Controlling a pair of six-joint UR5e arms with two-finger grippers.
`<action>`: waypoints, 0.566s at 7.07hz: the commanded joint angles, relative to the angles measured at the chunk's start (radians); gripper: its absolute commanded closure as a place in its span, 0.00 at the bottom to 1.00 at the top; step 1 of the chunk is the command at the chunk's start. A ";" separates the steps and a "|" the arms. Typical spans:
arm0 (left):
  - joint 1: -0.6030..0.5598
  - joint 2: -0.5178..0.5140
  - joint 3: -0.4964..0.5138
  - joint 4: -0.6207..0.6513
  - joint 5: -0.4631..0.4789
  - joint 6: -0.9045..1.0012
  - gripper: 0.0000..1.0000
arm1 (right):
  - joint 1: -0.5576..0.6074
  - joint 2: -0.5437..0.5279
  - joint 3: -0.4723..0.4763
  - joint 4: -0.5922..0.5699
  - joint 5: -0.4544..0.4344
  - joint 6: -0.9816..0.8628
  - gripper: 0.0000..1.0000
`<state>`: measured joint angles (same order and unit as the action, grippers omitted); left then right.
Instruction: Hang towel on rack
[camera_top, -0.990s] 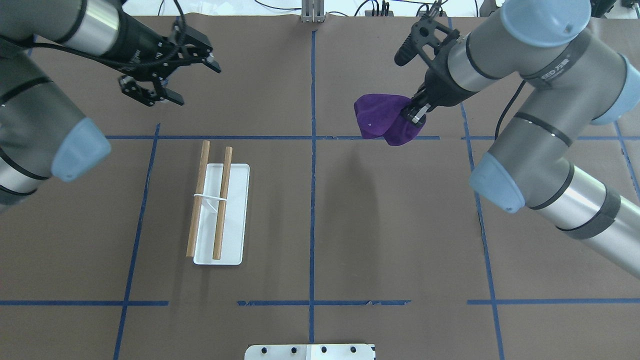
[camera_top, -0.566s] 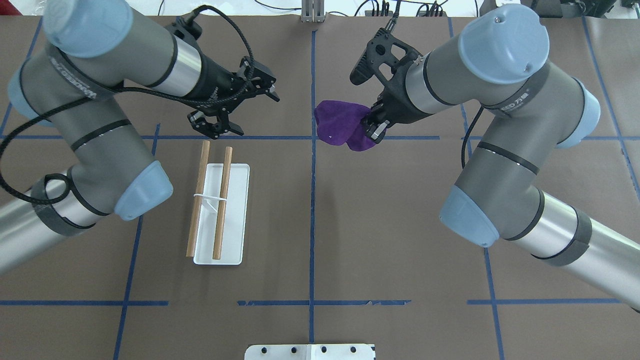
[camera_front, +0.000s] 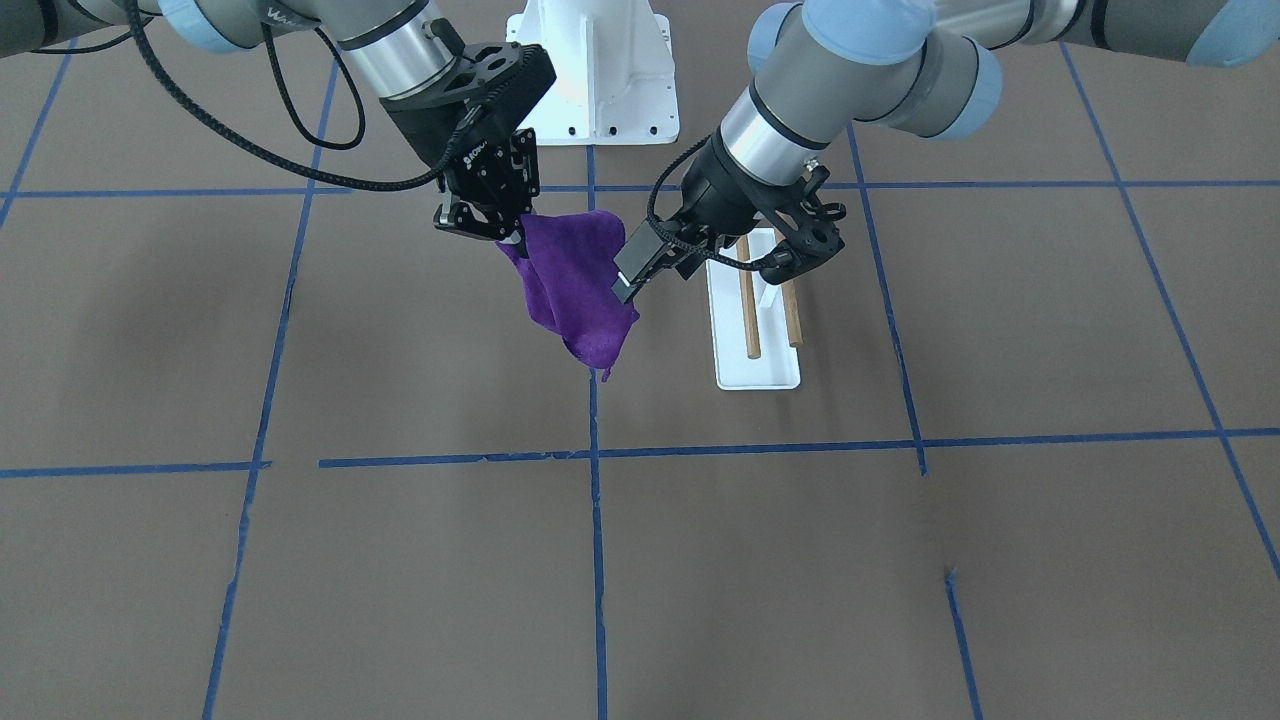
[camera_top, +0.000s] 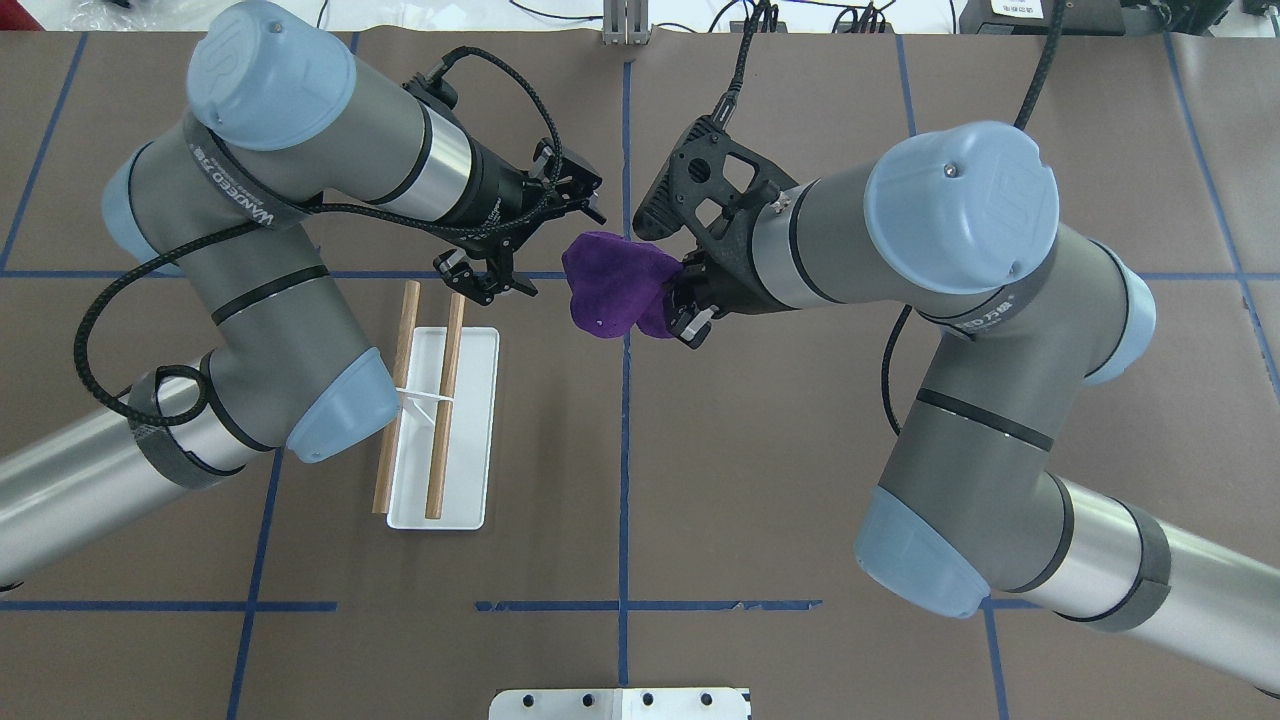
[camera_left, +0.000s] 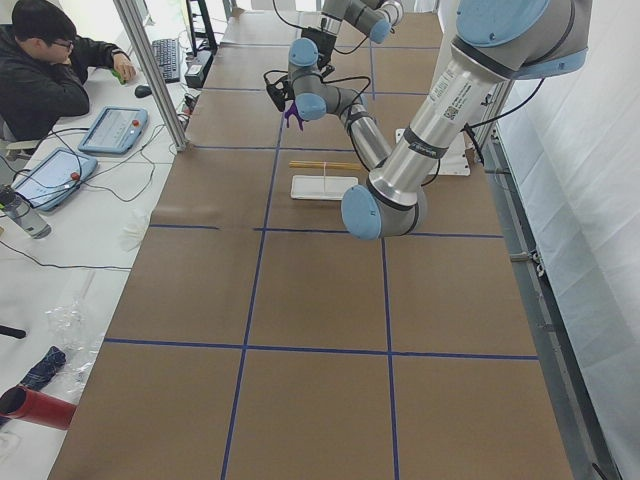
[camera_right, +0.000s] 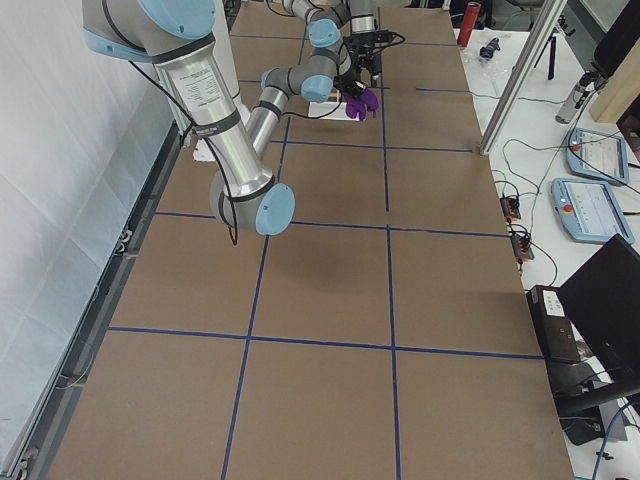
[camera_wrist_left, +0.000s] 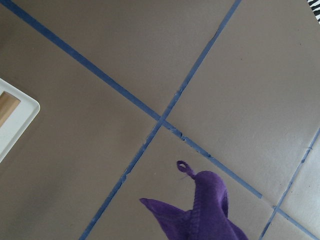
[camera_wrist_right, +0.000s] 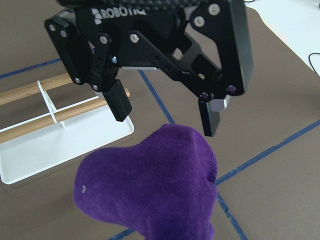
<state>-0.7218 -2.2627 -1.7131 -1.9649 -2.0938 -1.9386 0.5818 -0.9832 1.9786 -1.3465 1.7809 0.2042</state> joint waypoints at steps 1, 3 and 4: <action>0.002 -0.006 0.006 0.000 0.000 -0.016 0.05 | -0.011 0.001 0.008 0.000 -0.012 0.004 1.00; 0.004 -0.005 0.009 0.000 0.000 -0.002 0.59 | -0.014 0.001 0.008 0.001 -0.012 0.004 1.00; 0.004 -0.005 0.009 -0.002 -0.002 0.004 0.90 | -0.014 0.003 0.008 0.001 -0.012 0.004 1.00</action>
<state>-0.7182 -2.2673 -1.7051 -1.9654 -2.0939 -1.9422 0.5683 -0.9813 1.9864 -1.3458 1.7688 0.2085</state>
